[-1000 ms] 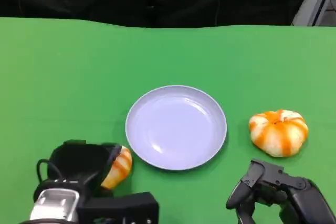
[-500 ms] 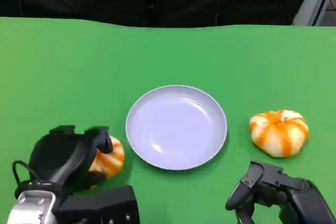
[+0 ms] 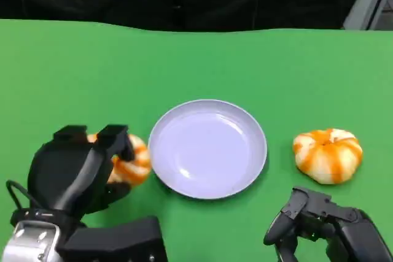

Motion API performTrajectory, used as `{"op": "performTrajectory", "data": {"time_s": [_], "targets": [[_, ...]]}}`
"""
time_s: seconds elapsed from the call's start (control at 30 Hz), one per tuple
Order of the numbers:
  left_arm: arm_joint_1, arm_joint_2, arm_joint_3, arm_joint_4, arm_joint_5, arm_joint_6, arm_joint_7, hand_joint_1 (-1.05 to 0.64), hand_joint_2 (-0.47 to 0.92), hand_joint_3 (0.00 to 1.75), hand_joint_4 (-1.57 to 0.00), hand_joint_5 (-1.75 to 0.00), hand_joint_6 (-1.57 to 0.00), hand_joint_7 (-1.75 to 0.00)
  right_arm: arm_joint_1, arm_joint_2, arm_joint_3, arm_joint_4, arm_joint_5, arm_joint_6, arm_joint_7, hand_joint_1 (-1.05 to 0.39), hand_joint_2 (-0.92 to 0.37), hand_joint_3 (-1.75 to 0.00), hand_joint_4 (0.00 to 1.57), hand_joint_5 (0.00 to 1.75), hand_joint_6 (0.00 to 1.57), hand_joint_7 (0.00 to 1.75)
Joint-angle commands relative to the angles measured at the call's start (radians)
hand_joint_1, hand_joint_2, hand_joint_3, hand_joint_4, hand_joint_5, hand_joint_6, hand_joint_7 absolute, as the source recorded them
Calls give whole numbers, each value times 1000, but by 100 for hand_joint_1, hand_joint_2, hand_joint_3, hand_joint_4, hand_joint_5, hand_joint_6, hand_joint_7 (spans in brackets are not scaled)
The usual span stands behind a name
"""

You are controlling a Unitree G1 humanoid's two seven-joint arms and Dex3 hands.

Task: Grasp the bread from the table and place it into the plate.

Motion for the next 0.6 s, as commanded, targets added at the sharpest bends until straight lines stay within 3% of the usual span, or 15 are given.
{"op": "performTrajectory", "data": {"time_s": [0.03,0.17,0.3,0.37,0.6], "targets": [[-37,-6,-4,-10,-24,-29,10,-15,50,110,-88,-175,-81,-157,1,-4,-6,2,7,-12,-2,-2,-36,-133,76,170,75,144],[-90,-20,-27,35,-28,-49,8,-16,48,112,-87,-175,-81,-156,0,-4,-6,8,2,-14,-5,-2,-36,-133,76,170,75,144],[-150,-42,-55,102,-31,-59,14,-17,51,104,-86,-175,-78,-161,-2,-1,-3,17,5,-19,-5,-2,-35,-134,76,170,75,144],[-181,-59,-70,148,-37,-71,30,-16,51,100,-85,-175,-72,-171,-3,-1,-1,21,5,-21,-6,-2,-34,-135,76,170,76,144],[-290,-102,-125,337,-28,-148,170,-15,44,105,-88,-175,-71,-175,1,-3,3,26,-3,-25,-9,-2,-35,-136,76,172,76,144]]}}
